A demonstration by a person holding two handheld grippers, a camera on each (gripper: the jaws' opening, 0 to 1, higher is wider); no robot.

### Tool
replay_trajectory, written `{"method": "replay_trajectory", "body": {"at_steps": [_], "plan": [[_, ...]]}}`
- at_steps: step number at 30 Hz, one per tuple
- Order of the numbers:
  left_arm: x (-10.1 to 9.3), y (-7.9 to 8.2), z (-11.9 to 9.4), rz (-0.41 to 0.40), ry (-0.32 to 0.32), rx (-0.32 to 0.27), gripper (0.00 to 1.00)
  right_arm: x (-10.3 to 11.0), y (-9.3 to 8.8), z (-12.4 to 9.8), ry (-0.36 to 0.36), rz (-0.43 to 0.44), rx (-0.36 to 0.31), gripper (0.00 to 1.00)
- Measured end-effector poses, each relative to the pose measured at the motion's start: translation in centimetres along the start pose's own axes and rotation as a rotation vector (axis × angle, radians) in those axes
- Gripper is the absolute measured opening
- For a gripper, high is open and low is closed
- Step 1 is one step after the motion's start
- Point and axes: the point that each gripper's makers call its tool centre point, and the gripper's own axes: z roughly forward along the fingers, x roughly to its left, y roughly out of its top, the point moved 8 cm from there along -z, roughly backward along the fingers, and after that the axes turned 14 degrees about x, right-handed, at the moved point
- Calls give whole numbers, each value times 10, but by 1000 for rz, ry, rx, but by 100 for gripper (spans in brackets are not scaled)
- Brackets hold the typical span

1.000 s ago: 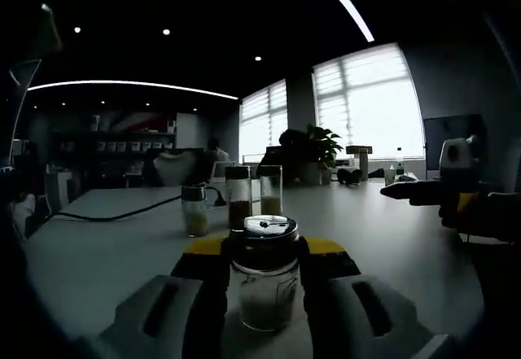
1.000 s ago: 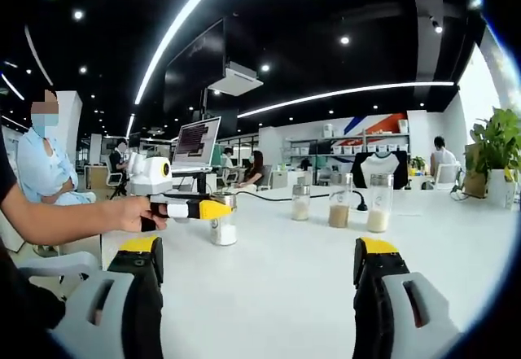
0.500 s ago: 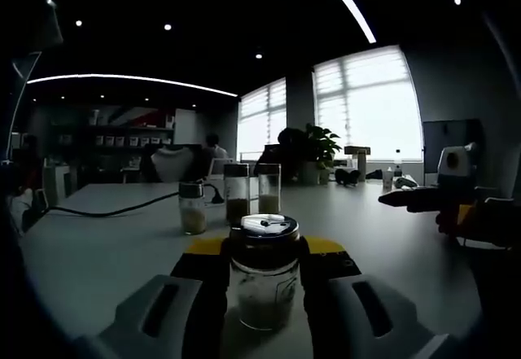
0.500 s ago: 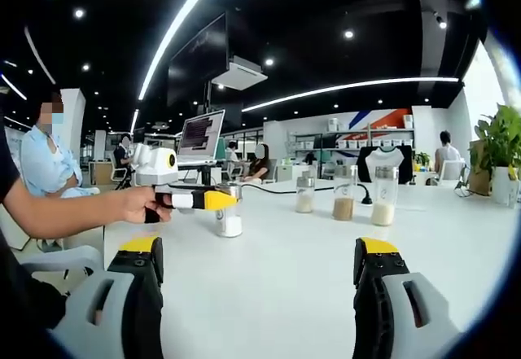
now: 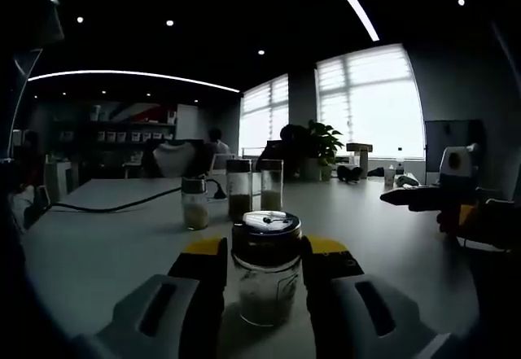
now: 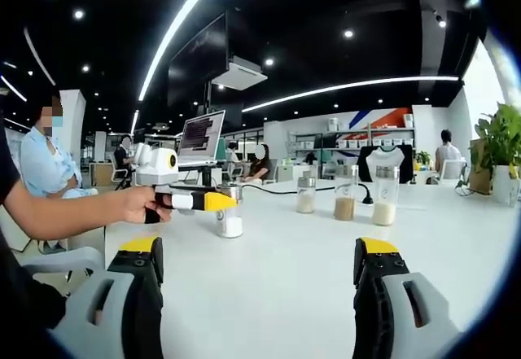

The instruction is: Rotate the seasoning bottle until the label or dispensing opening points toward the visible target arrow and the bottle remains upright within the marked orientation range

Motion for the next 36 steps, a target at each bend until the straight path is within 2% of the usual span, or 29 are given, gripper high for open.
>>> {"method": "replay_trajectory", "body": {"at_steps": [2,6,10,11,14,19,24,26,29,36], "plan": [[-1,0,-1,5,7,4,58,0,0,0,1,2,3,99],[-6,3,-8,-10,13,-9,66,0,-2,1,3,7,10,99],[-17,2,-13,-59,11,62,84,1,-1,3,6,12,14,99],[-19,3,-14,-51,15,59,90,1,-1,4,7,13,16,99],[-30,5,-20,-36,15,37,97,-1,-1,5,9,10,26,99],[-41,6,-28,-26,29,20,100,-6,-1,5,13,29,23,99],[-51,1,-35,12,50,43,100,-12,4,5,6,26,14,99],[-53,1,-39,17,65,32,100,-14,5,6,4,25,14,99],[-55,0,-44,-13,72,-4,100,-17,7,8,2,20,18,99],[-60,-6,-50,-21,88,-12,100,-24,8,12,-1,16,16,99]]}}
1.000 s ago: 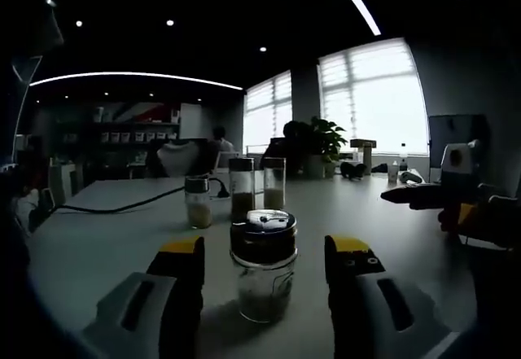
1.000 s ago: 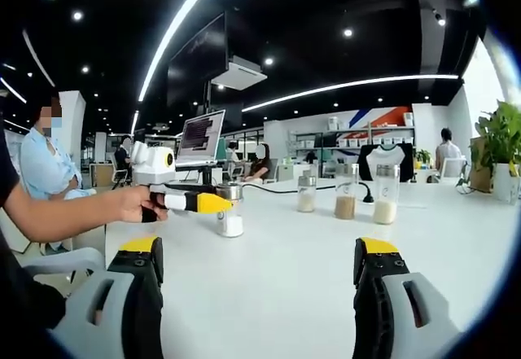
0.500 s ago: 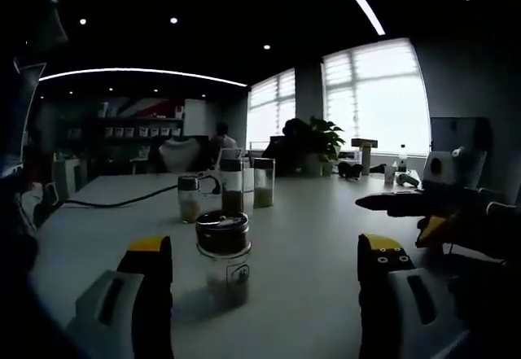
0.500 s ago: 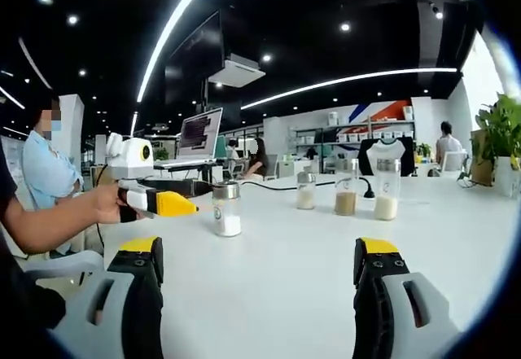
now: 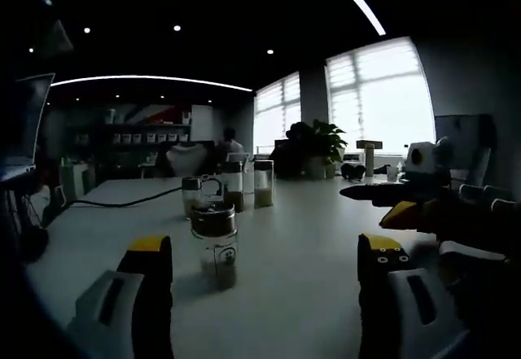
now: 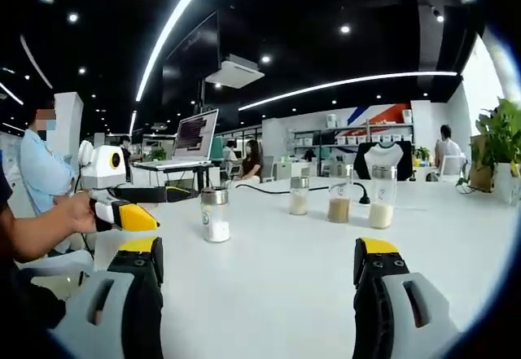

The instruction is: Rotate the seasoning bottle until the label or dispensing opening points toward the visible target arrow and the bottle remains upright within the marked orientation range

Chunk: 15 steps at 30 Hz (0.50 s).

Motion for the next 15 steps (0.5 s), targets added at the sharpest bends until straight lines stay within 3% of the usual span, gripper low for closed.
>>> {"method": "replay_trajectory", "body": {"at_steps": [10,15], "plan": [[-9,2,-7,10,23,-13,100,-11,2,8,-23,21,-9,99],[-7,0,-12,-5,15,-13,100,-15,9,20,-37,-11,-7,98]]}}
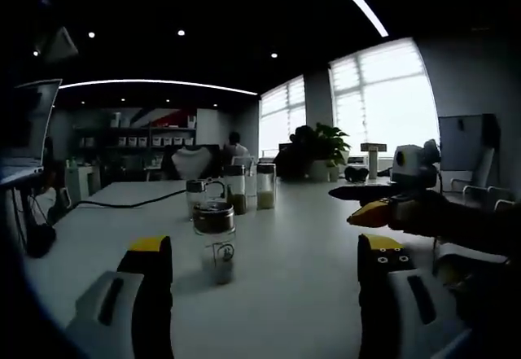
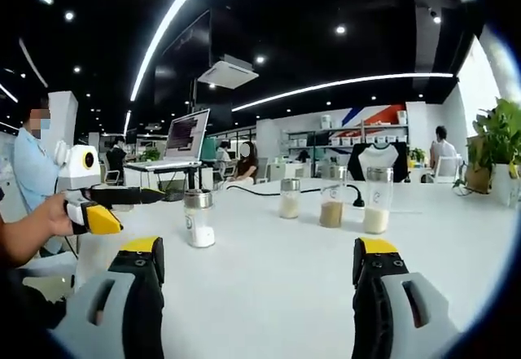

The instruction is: Rotate the seasoning bottle until the label or dispensing opening points toward the visible target arrow and the bottle remains upright within the marked orientation range

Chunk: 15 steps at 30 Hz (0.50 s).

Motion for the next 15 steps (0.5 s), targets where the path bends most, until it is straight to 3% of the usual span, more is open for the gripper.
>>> {"method": "replay_trajectory", "body": {"at_steps": [15], "plan": [[-6,-3,4,2,-13,24,100,-14,22,40,12,-18,5,91]]}}
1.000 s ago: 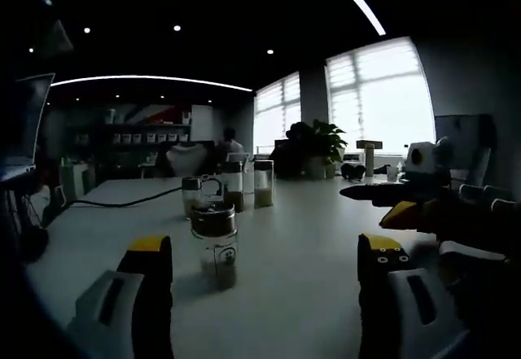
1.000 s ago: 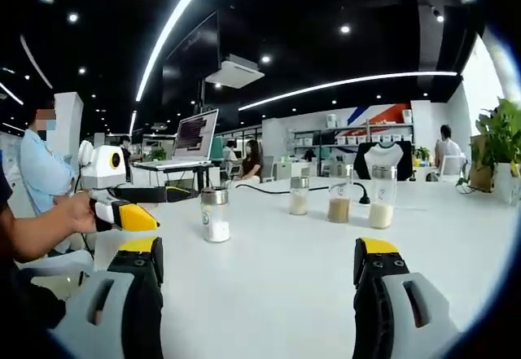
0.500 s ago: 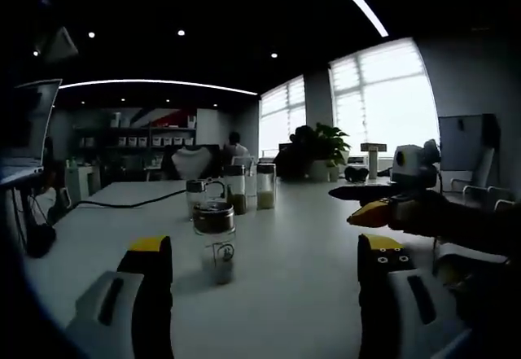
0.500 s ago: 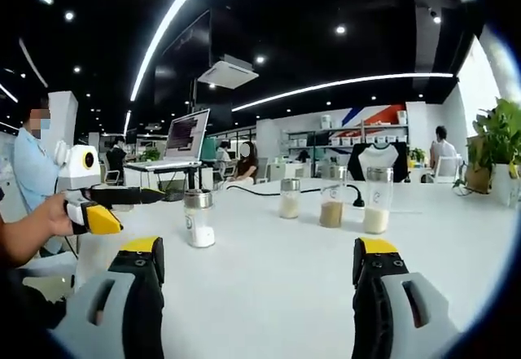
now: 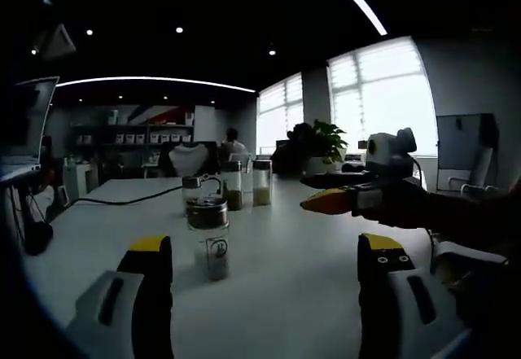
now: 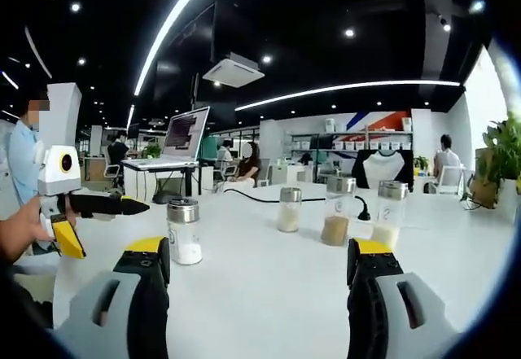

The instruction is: Rotate the seasoning bottle until the label or dispensing opening points toward the visible target arrow and the bottle remains upright within the marked orientation range

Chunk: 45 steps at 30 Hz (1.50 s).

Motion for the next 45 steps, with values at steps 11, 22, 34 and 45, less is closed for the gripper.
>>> {"method": "replay_trajectory", "body": {"at_steps": [11,22,34,45], "plan": [[-3,0,2,6,9,-2,100,-21,15,28,-59,-8,-28,89],[-2,3,-1,4,-20,-32,100,-29,18,51,-16,-5,-17,87],[6,3,-3,-43,-38,-36,100,-41,27,86,21,-37,34,80],[6,4,-4,-32,-25,-25,100,-45,28,118,44,-64,87,83]]}}
